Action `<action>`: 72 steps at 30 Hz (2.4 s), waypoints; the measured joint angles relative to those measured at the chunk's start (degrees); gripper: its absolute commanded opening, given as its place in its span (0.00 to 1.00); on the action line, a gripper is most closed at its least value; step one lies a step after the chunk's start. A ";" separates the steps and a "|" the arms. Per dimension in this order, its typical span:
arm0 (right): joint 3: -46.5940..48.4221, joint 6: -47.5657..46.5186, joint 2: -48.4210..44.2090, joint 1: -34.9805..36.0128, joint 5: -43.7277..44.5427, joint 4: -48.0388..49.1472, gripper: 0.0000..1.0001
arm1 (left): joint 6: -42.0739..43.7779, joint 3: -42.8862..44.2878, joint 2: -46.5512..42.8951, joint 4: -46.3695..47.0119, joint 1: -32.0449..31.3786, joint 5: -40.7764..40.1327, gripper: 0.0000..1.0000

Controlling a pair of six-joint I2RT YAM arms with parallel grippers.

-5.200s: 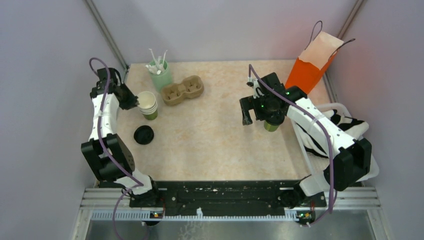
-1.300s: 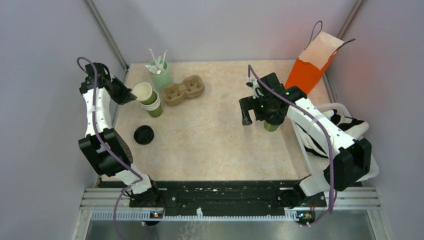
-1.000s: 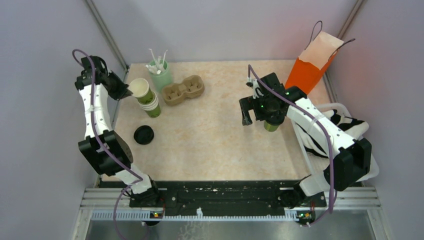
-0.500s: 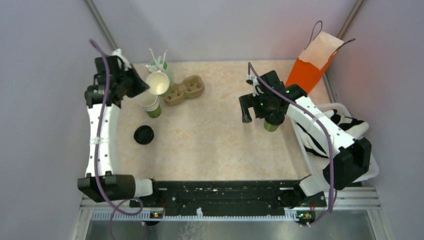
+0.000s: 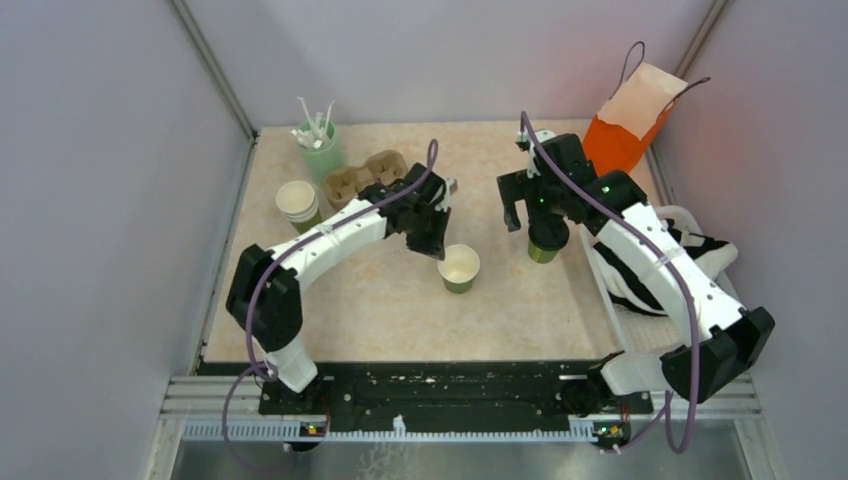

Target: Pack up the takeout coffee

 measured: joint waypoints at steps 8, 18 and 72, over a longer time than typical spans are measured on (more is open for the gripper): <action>-0.04 -0.02 -2.01 0.00 1.92 -0.13 0.99 | -0.74 0.07 4.33 0.04 -3.21 -0.09 0.41; -1.66 0.00 -2.25 0.00 0.22 0.22 0.99 | -2.75 -0.57 -3.72 -6.60 2.23 -10.58 0.64; -4.57 -0.61 -1.90 1.97 -3.89 1.60 0.99 | 13.25 -26.25 -9.66 7.41 45.48 -15.06 0.06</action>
